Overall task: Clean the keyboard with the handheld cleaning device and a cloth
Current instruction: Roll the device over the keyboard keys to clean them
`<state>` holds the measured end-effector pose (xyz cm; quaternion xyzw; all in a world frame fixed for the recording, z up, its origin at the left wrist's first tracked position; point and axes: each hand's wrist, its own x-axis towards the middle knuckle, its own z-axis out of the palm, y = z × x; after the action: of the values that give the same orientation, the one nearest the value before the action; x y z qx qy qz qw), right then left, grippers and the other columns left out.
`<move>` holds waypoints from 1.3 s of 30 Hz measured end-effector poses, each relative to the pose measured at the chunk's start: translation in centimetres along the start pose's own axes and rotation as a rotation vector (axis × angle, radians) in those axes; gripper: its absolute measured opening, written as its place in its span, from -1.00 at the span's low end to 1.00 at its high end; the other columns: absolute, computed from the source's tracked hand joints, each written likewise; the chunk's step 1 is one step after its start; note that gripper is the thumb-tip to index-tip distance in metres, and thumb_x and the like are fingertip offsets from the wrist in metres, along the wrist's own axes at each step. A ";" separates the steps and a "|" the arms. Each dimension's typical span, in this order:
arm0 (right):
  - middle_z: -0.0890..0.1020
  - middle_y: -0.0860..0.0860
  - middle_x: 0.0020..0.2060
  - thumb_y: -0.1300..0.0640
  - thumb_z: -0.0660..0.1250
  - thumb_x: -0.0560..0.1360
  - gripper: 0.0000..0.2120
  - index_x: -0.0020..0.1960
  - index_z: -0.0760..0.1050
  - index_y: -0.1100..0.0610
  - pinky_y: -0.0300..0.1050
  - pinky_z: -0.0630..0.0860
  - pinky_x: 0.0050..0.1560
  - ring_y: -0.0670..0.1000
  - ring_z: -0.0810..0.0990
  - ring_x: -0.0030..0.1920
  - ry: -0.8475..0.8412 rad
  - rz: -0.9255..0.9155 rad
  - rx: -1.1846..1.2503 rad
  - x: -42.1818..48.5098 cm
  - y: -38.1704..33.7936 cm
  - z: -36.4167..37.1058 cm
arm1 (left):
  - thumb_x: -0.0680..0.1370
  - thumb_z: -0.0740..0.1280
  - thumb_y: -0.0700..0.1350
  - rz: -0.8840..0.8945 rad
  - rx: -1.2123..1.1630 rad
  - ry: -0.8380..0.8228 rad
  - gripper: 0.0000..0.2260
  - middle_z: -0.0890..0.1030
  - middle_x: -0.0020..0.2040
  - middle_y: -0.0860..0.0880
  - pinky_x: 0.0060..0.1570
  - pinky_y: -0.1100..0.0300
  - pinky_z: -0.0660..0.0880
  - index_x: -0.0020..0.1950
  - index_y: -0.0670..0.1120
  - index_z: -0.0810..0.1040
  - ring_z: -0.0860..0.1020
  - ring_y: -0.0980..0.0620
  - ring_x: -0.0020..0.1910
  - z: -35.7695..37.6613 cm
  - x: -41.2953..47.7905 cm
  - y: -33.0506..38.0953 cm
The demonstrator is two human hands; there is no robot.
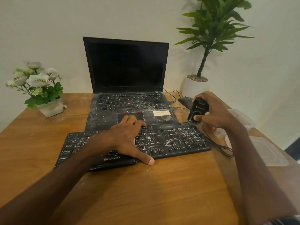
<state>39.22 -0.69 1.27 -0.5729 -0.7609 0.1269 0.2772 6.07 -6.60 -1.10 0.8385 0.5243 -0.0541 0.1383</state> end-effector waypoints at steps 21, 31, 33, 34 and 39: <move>0.54 -0.15 -0.06 0.38 0.54 0.34 -0.44 0.23 0.41 0.10 -0.59 0.43 -0.25 -0.20 0.54 -0.07 0.067 0.035 0.083 -0.7 -2.0 0.5 | 0.15 0.42 0.63 0.005 0.014 0.007 0.25 0.20 0.38 0.09 0.42 -0.11 0.40 0.66 0.07 0.04 0.19 0.03 0.42 0.0 0.1 0.0; 0.60 -0.02 0.04 0.30 0.58 0.35 -0.40 0.29 0.39 0.07 -0.42 0.46 -0.27 0.00 0.61 0.03 0.051 0.033 0.104 -0.2 -3.4 2.6 | 0.14 0.38 0.67 0.000 0.044 0.006 0.28 0.21 0.37 0.07 0.41 -0.11 0.42 0.66 0.05 0.03 0.20 0.03 0.41 0.1 0.1 0.0; 0.57 -0.16 -0.02 0.31 0.57 0.35 -0.41 0.28 0.40 0.09 -0.45 0.47 -0.24 -0.12 0.60 -0.01 0.127 0.052 0.152 -0.6 -3.4 1.8 | 0.14 0.37 0.67 -0.002 0.047 0.006 0.28 0.21 0.38 0.07 0.41 -0.11 0.42 0.67 0.05 0.02 0.19 0.03 0.42 0.1 0.0 0.1; 0.55 -0.20 -0.04 0.33 0.57 0.36 -0.41 0.27 0.40 0.09 -0.49 0.46 -0.24 -0.16 0.59 -0.05 0.166 0.058 0.157 -0.8 -3.4 1.2 | 0.15 0.37 0.66 -0.002 0.050 0.004 0.27 0.21 0.38 0.07 0.41 -0.11 0.42 0.67 0.05 0.01 0.19 0.03 0.43 0.1 0.0 0.2; 0.58 0.02 0.10 0.26 0.59 0.32 -0.39 0.26 0.40 0.05 -0.40 0.41 -0.13 0.05 0.59 0.06 0.252 0.056 0.005 -1.9 -2.1 0.2 | 0.17 0.34 0.67 0.012 0.055 0.029 0.27 0.19 0.47 0.06 0.40 -0.10 0.42 0.68 0.06 -0.02 0.19 0.01 0.48 0.2 -0.4 0.2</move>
<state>37.75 -3.09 1.67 -0.6046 -0.7034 0.0636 0.3684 6.07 -7.05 -1.19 0.8459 0.5194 -0.0553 0.1081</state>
